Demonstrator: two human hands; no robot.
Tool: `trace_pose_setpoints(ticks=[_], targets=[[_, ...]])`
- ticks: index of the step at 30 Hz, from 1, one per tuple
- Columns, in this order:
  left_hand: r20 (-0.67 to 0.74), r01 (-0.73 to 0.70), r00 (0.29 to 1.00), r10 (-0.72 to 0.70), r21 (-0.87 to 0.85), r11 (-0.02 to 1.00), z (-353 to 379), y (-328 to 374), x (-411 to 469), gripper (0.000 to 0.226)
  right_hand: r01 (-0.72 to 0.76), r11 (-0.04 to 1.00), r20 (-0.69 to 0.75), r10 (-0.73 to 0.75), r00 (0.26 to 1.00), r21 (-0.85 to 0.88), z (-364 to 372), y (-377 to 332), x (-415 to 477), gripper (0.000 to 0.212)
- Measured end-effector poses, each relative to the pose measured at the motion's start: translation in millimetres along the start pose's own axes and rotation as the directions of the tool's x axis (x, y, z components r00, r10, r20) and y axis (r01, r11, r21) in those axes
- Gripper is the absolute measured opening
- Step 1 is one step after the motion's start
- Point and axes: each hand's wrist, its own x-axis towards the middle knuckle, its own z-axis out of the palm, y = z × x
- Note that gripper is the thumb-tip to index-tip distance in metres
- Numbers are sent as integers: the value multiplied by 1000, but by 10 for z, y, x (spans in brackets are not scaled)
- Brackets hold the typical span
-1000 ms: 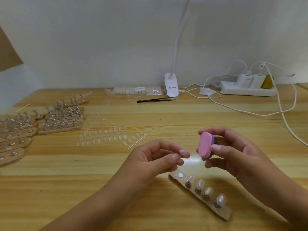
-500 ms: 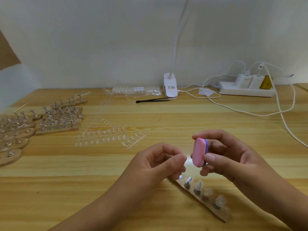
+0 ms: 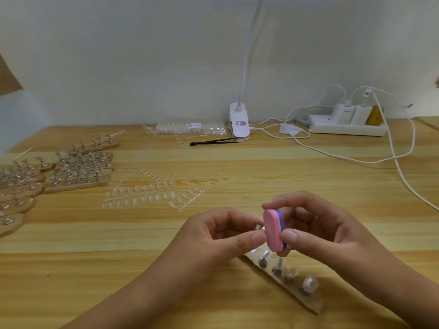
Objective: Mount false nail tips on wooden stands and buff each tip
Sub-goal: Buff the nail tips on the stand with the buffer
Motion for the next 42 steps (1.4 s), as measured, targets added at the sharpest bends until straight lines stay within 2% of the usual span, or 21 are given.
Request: trace_pose_setpoints(ticks=[4, 10, 15, 19, 24, 28, 33, 36, 42], targets=[[25, -30, 999, 29, 65, 997, 0, 8, -11, 26, 14, 999, 15, -14, 1000, -42, 14, 19, -8, 31], [-5, -14, 1000, 14, 65, 998, -33, 39, -5, 30, 20, 997, 50, -16, 999, -74, -28, 4, -5, 34], [48, 7, 999, -12, 103, 995, 55, -6, -25, 29, 44, 994, 36, -41, 999, -104, -22, 25, 19, 32], [-17, 8, 1000, -7, 56, 998, 10, 13, 5, 33, 60, 993, 50, -55, 997, -106, -52, 24, 6, 31], [19, 14, 1000, -16, 89, 996, 56, 32, -19, 31, 75, 988, 49, -69, 996, -132, -24, 47, 34, 32], [-46, 18, 999, -15, 69, 997, 30, 64, 4, 30, 117, 983, 44, -112, 993, -140, -36, 23, 18, 30], [32, 34, 999, -36, 63, 997, 149, 16, -22, 29, 141, 978, 38, -136, 990, -154, 7, 36, 39, 33], [6, 42, 999, -42, 12, 999, 111, 56, -11, 27, 158, 976, 24, -156, 987, -151, -42, -1, 10, 31], [-19, 26, 999, -25, 30, 999, 86, 71, -18, 26, 141, 976, 12, -141, 990, -166, 7, 15, 39, 32]])
